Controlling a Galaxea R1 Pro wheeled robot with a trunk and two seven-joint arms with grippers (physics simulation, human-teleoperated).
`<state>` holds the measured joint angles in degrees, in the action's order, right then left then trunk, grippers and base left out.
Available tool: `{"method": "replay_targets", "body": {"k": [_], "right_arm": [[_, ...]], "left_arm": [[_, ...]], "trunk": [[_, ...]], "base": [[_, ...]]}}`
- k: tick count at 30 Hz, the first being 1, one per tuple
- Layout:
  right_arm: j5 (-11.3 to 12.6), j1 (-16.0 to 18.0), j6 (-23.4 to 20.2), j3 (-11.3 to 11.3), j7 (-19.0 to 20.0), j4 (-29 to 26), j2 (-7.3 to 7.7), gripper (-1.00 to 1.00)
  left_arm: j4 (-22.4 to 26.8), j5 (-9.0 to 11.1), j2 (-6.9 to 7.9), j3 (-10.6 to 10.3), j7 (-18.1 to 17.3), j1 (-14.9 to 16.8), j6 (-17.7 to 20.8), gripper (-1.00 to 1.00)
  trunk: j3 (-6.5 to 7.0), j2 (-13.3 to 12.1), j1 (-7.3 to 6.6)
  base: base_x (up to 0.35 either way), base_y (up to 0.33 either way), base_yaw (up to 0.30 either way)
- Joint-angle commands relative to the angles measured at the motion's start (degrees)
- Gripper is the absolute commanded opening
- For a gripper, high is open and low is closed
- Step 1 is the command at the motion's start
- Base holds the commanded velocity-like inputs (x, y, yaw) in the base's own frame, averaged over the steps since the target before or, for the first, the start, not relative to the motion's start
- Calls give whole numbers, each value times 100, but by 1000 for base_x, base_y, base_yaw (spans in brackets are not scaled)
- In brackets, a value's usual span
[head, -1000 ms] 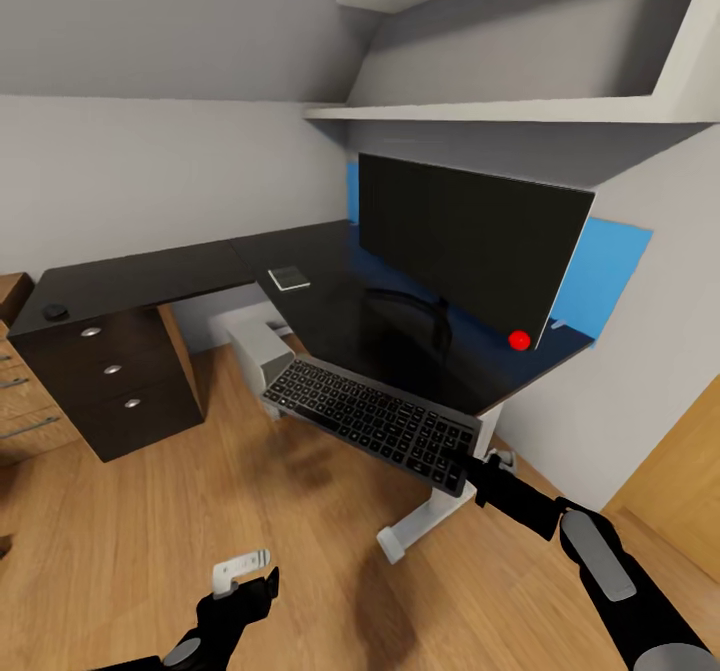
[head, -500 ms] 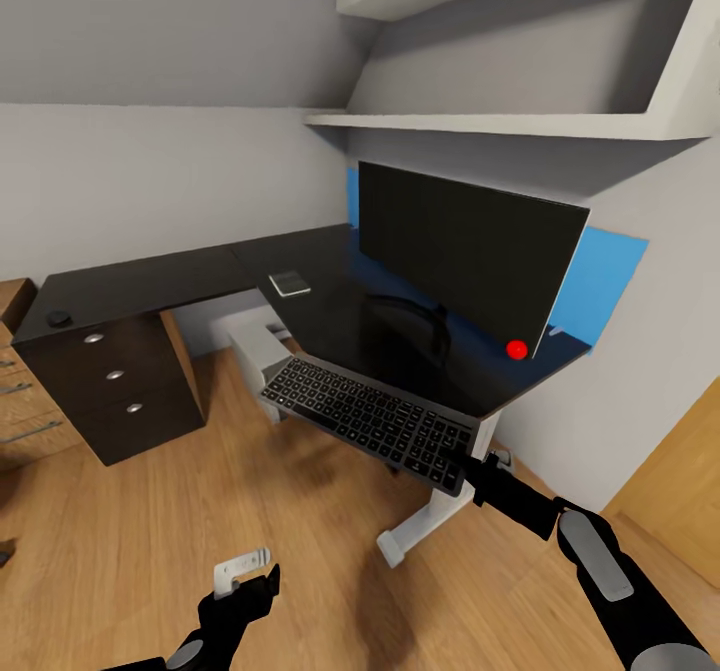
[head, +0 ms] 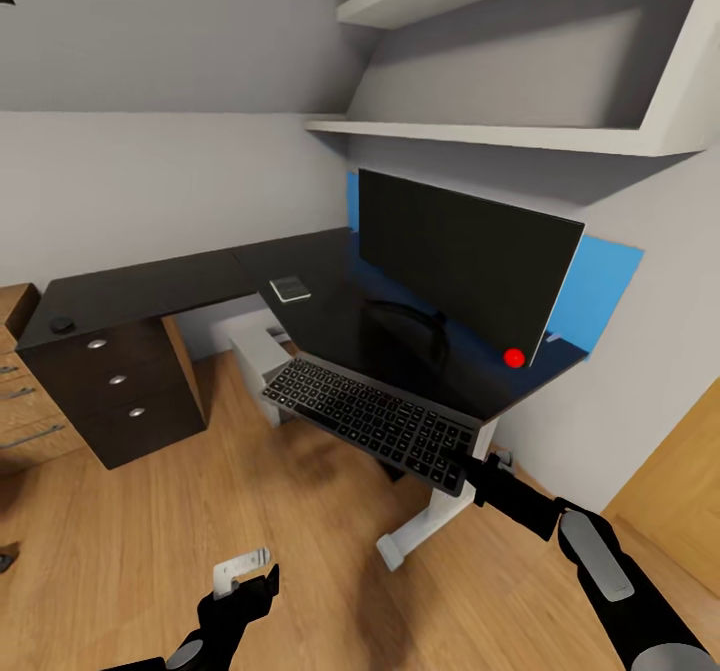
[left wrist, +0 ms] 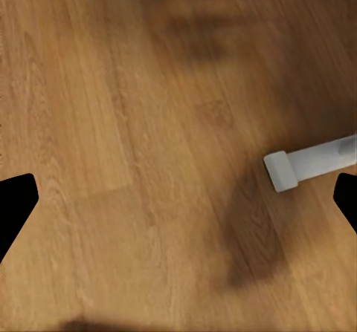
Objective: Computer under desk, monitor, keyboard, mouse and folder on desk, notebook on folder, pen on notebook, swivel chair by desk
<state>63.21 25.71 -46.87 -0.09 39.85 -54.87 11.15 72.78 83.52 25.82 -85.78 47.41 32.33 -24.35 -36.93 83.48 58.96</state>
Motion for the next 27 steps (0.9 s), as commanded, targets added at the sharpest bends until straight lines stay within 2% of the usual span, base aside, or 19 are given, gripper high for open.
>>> {"method": "replay_targets", "body": {"k": [1, 9, 15, 26, 27], "right_arm": [[23, 4, -32, -5, 20, 3, 6, -100], [22, 4, -16, -7, 117, -4, 1, -100], [23, 4, 286, 17, 132, -38, -17, -100], [37, 4, 371, 21, 187, -73, -60, -100], [47, 4, 368, 13, 345, -138, -60, -100]], "left_arm": [[8, 24, 2, -18, 14, 10, -26, 100], [8, 24, -3, -18, 14, 10, -26, 100], [8, 24, -6, -20, 14, 10, -26, 100], [8, 24, -6, -25, 14, 10, -26, 100], [3, 28, -8, -26, 14, 10, -26, 100]], "trunk": [[13, -38, -23], [157, -359, -198], [264, -600, -330], [264, -600, -330], [264, -600, -330]], "base": [[0, 0, 0], [0, 0, 0], [0, 0, 0], [0, 0, 0], [0, 0, 0]]}}
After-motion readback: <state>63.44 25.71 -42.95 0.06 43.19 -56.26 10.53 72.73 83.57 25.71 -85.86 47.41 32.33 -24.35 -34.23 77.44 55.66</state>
